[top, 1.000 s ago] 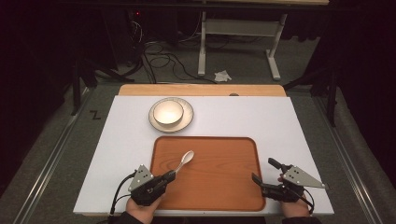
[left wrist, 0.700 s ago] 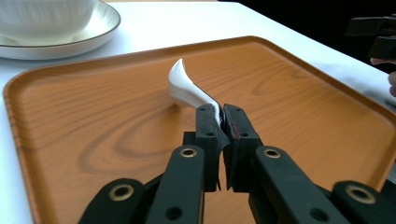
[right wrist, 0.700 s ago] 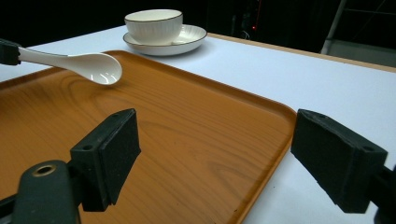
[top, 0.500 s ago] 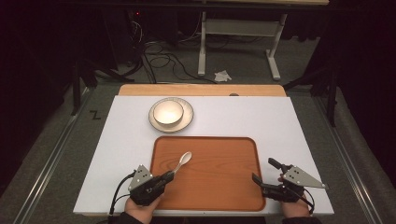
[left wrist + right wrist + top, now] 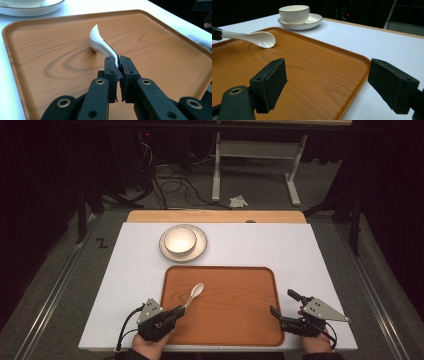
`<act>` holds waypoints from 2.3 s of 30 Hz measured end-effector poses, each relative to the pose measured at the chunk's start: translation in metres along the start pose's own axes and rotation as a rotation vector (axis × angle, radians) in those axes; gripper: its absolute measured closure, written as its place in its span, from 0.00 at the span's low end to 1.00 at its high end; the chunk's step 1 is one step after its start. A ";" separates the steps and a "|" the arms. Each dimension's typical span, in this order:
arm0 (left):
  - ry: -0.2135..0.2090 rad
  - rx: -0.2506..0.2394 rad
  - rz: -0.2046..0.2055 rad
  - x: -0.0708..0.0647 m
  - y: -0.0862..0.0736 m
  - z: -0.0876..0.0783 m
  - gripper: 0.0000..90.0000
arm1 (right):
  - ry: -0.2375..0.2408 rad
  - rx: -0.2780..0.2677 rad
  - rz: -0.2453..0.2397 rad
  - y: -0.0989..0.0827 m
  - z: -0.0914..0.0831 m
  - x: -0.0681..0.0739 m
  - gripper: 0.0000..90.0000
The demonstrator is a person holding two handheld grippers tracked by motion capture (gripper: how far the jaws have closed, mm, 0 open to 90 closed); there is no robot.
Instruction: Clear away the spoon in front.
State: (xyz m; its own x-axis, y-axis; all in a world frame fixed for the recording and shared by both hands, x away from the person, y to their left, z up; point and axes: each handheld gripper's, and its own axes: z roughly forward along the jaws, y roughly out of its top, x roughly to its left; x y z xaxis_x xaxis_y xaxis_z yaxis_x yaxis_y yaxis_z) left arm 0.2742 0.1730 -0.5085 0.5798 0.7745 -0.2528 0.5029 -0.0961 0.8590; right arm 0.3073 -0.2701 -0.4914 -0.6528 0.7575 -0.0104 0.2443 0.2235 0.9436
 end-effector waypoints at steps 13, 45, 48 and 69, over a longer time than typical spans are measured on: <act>0.037 -0.017 -0.021 0.005 0.001 -0.011 0.68 | 0.003 0.002 0.004 0.000 0.000 0.000 0.18; 0.123 0.299 0.131 -0.014 -0.005 0.016 1.00 | 0.007 0.003 0.004 0.000 0.001 0.000 0.18; 0.126 0.294 0.129 -0.013 -0.005 0.015 1.00 | 0.006 0.002 0.005 0.000 0.001 0.001 0.18; 0.142 0.163 0.055 0.005 0.004 -0.004 0.90 | 0.003 0.002 0.004 0.000 0.000 0.000 0.18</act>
State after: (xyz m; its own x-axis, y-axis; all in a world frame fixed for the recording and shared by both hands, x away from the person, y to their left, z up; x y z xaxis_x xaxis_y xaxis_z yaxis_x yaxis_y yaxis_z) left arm 0.2768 0.1793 -0.5045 0.5193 0.8444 -0.1321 0.5764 -0.2319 0.7836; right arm 0.3075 -0.2697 -0.4916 -0.6539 0.7565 -0.0054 0.2486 0.2216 0.9429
